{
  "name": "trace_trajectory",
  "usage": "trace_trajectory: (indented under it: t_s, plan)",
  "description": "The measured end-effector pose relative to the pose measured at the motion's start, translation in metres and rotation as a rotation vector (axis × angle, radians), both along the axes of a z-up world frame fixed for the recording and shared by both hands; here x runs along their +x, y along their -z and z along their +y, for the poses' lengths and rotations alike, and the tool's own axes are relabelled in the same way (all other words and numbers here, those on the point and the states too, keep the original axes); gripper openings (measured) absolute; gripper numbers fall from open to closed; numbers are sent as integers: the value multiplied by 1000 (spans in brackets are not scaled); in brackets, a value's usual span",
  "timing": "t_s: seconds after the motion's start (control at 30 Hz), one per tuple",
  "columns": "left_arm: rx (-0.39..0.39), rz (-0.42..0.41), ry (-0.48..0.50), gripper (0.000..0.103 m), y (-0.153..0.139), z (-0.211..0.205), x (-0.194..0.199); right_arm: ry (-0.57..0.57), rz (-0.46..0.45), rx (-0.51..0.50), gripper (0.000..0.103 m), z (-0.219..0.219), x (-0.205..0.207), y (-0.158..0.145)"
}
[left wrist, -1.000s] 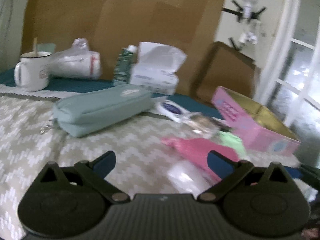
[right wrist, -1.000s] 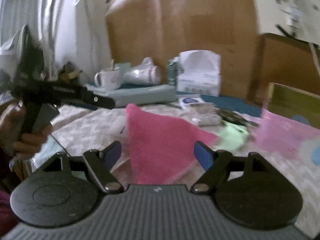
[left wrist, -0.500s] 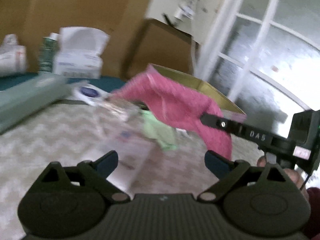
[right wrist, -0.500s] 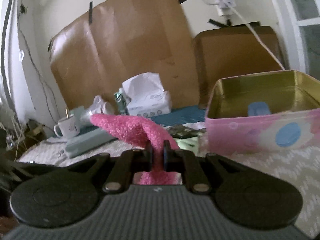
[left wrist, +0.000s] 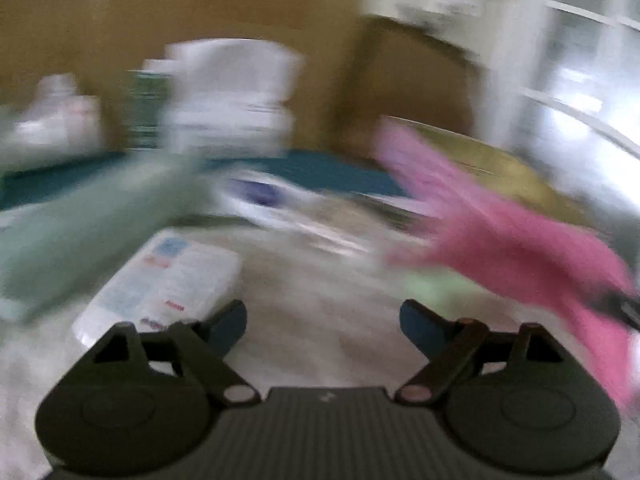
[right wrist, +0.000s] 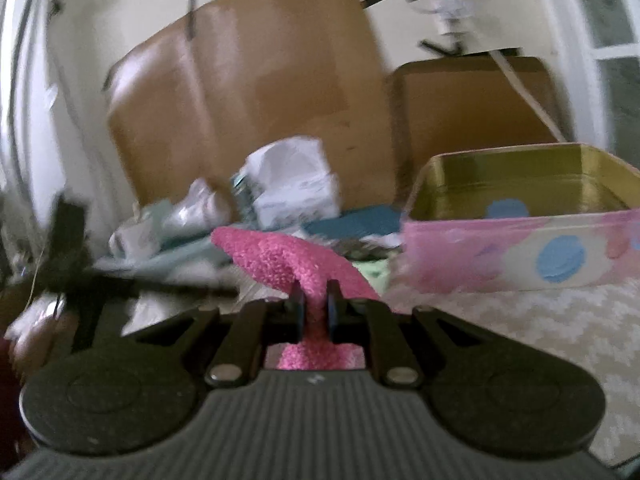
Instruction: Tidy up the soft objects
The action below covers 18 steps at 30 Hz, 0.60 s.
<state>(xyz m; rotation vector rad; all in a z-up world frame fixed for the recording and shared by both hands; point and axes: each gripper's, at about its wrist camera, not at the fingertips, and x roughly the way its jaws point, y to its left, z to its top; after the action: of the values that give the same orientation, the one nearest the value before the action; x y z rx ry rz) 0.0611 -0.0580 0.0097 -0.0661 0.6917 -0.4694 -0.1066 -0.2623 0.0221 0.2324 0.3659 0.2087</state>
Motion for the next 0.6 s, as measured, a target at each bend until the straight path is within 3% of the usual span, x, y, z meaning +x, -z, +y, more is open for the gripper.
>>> trace_trajectory:
  t_s: [0.03, 0.1, 0.27, 0.33, 0.4, 0.53, 0.57, 0.6]
  plan:
    - [-25, 35, -53, 84, 0, 13, 12, -43, 11, -22, 15, 7, 1, 1]
    - [-177, 94, -56, 85, -5, 38, 18, -115, 27, -96, 16, 23, 3, 5]
    - [-240, 17, 4, 96, -30, 40, -13, -223, 98, -271, 20, 51, 13, 25]
    - [-246, 27, 62, 98, -31, 28, -20, -225, 98, -288, 36, 55, 15, 29]
    - [-208, 43, 102, 98, -28, 12, -24, -216, 99, -286, 74, 54, 13, 30]
    - [-161, 95, 179, 97, -17, -12, -29, -207, 75, -282, 88, 46, 1, 28]
    - [-148, 103, 194, 95, -14, -18, -30, -200, 80, -280, 90, 43, 0, 28]
    - [-134, 110, 211, 84, -10, -23, -33, -192, 90, -281, 90, 40, 1, 30]
